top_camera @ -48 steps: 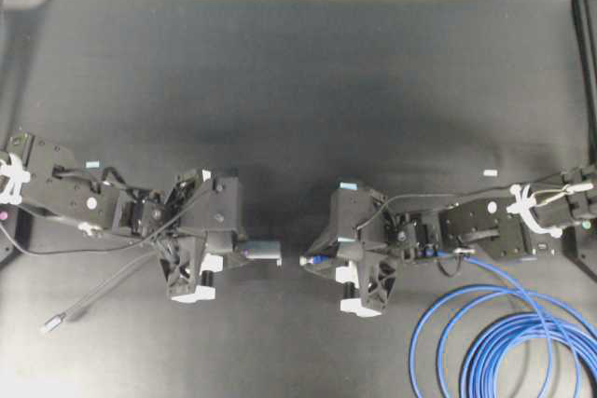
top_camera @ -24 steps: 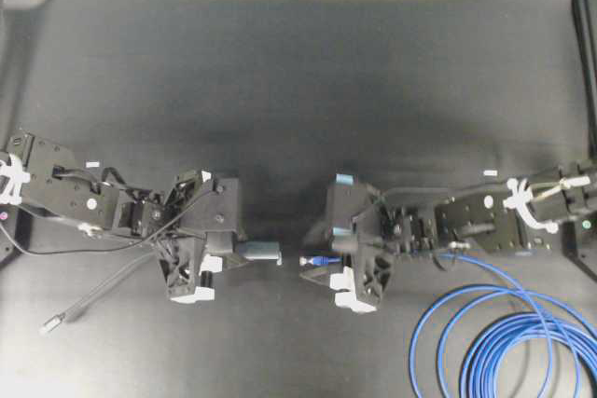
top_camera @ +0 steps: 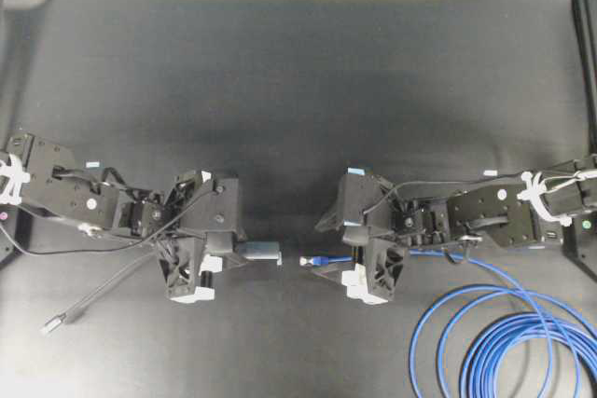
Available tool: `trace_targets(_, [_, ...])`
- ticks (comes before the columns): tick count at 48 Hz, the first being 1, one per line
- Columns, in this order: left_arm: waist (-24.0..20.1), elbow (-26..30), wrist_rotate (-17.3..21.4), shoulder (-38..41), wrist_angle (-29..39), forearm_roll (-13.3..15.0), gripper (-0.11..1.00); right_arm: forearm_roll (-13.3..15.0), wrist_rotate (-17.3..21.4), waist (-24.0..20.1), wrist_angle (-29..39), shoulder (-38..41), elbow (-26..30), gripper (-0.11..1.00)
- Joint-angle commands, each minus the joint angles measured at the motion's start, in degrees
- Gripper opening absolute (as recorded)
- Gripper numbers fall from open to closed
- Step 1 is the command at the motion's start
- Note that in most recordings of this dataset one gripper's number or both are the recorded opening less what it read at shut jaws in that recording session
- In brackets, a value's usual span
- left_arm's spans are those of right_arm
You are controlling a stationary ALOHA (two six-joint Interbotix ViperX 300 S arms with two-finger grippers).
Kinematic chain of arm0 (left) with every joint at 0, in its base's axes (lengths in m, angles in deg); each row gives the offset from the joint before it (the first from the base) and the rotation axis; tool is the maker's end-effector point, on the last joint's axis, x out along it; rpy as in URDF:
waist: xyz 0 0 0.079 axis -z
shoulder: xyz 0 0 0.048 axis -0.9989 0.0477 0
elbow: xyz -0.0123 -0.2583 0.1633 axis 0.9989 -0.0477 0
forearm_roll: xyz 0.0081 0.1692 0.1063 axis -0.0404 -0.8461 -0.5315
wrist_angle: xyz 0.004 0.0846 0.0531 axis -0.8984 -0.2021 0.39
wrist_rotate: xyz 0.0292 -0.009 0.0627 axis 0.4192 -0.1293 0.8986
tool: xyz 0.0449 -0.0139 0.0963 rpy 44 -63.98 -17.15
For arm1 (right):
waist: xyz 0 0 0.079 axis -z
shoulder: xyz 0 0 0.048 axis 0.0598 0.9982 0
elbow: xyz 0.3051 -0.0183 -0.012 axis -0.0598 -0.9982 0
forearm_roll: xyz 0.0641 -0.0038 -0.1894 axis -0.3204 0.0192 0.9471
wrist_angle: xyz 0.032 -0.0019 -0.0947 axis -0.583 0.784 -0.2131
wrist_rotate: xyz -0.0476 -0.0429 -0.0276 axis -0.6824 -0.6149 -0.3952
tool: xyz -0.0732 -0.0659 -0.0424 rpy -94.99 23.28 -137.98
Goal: Insert the LAN cable into the hub.
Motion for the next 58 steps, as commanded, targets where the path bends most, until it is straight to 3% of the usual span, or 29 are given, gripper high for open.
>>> trace_targets(1, [-0.09,0.88,-0.09,-1.05,-0.26,-0.18,0.28,0.35,-0.44,-0.88,1.23,0.53,-0.44,0.77])
trace_targets(10, [-0.09,0.88,-0.09,-1.05,-0.26,-0.18,0.28,0.70,-3.25,-3.08,4.48,0.62,-0.26,0.62])
trace_targets(22, [-0.35,0.88,-0.09,-1.05,-0.26,-0.18,0.28,0.09,-2.99,-4.83,5.27,0.62,-0.09,0.14])
trace_targets(29, [-0.53,0.88,-0.09,-1.14,-0.26,-0.18,0.28,-2.11,0.09,-4.04,1.76,-0.70,0.35,0.14])
trace_targets(36, [-1.32,0.97,-0.09,-1.14,-0.26,-0.18,0.28,-2.11,4.13,-3.96,-0.88,-2.55,1.49,0.14])
trace_targets(58, [-1.14,3.69,0.97,-0.35,1.32,-0.18,0.28,-2.11,4.22,-0.53,-1.49,-1.93,3.78,0.14])
